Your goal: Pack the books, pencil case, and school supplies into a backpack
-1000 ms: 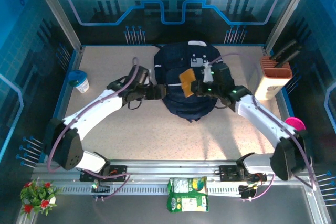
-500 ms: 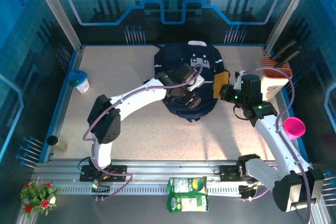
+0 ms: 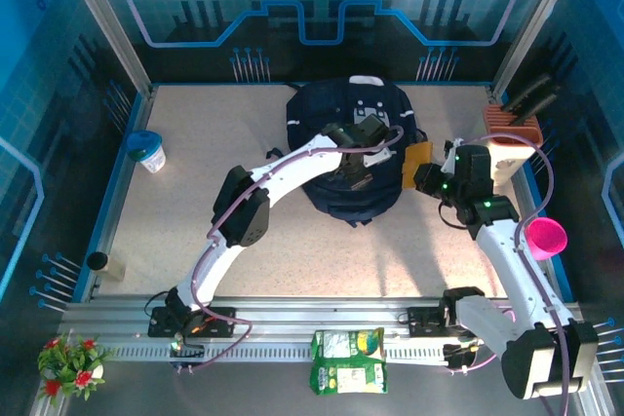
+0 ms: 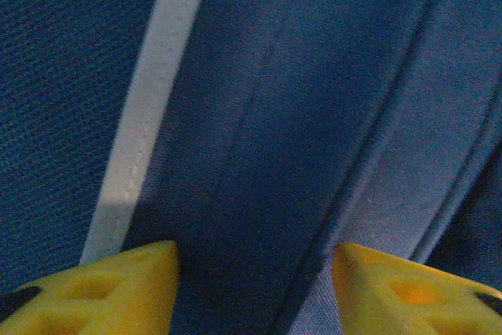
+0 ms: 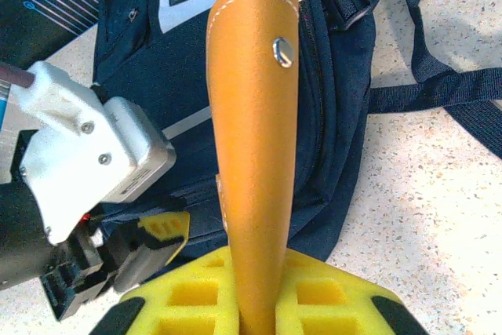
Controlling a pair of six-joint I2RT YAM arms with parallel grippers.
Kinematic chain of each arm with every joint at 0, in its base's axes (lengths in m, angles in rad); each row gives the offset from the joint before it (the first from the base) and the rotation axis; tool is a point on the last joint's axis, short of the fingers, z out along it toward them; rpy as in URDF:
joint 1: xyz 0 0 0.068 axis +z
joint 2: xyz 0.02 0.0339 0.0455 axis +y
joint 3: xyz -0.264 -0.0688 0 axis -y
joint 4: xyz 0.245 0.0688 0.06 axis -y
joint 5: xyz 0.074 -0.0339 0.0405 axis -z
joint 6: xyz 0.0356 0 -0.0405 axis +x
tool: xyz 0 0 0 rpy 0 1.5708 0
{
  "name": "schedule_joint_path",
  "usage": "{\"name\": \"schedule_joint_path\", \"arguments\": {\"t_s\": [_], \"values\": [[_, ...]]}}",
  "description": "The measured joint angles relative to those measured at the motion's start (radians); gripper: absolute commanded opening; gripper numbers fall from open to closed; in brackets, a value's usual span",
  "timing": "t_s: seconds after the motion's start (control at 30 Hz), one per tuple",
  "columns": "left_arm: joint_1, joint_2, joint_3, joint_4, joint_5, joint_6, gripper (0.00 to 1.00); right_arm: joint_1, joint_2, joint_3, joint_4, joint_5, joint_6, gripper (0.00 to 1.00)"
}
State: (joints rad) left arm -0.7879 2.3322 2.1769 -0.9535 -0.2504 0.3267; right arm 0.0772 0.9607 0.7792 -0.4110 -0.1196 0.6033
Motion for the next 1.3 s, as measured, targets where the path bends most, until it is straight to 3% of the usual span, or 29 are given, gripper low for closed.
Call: {"name": "schedule_joint_path", "arguments": {"t_s": [0.23, 0.53, 1.03, 1.3], "values": [[0.041, 0.006, 0.097, -0.037, 0.026, -0.101, 0.29, -0.005, -0.005, 0.0, 0.0, -0.009, 0.004, 0.13], [0.128, -0.002, 0.111, -0.036, 0.235, -0.188, 0.12, -0.007, -0.014, -0.008, 0.016, -0.077, 0.05, 0.13], [0.124, -0.183, -0.042, 0.14, 0.342, -0.254, 0.07, 0.018, 0.086, -0.09, 0.154, -0.233, 0.275, 0.14], [0.086, -0.194, -0.043, 0.19, 0.389, -0.33, 0.08, 0.045, 0.251, -0.048, 0.3, -0.207, 0.397, 0.16]]}}
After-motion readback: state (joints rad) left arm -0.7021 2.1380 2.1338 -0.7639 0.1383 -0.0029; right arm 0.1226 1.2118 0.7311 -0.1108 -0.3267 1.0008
